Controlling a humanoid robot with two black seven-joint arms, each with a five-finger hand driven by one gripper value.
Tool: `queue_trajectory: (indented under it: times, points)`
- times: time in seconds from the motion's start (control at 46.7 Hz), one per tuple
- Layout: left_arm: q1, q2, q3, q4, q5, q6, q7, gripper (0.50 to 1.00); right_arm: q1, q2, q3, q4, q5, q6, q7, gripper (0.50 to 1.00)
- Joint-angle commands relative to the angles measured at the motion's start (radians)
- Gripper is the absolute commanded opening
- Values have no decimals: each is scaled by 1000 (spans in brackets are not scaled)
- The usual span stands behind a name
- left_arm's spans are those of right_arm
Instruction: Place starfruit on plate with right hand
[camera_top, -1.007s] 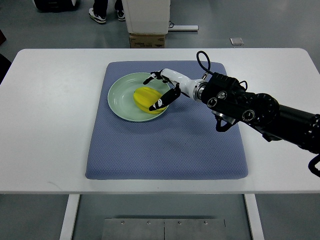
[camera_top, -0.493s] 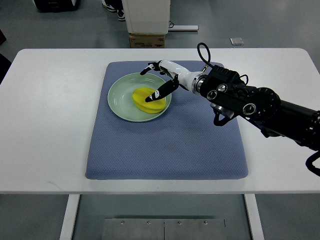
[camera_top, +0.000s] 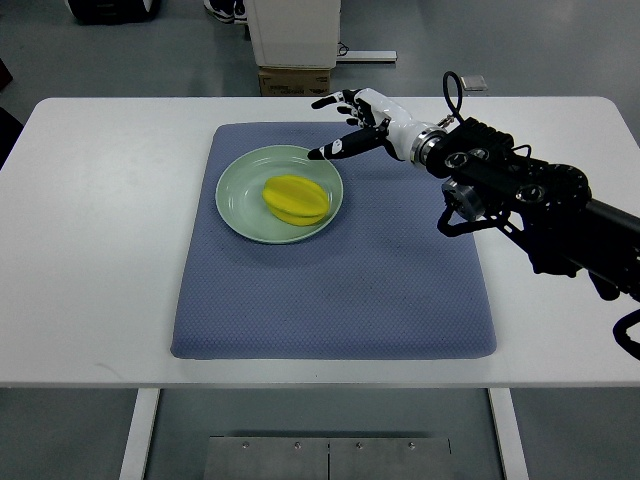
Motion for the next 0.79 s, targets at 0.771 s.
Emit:
queue_trajectory:
  times: [0.771]
  points:
    - [0, 0, 0, 0, 0, 0, 0, 1000, -164, 12, 478, -137, 56, -132, 24, 1000]
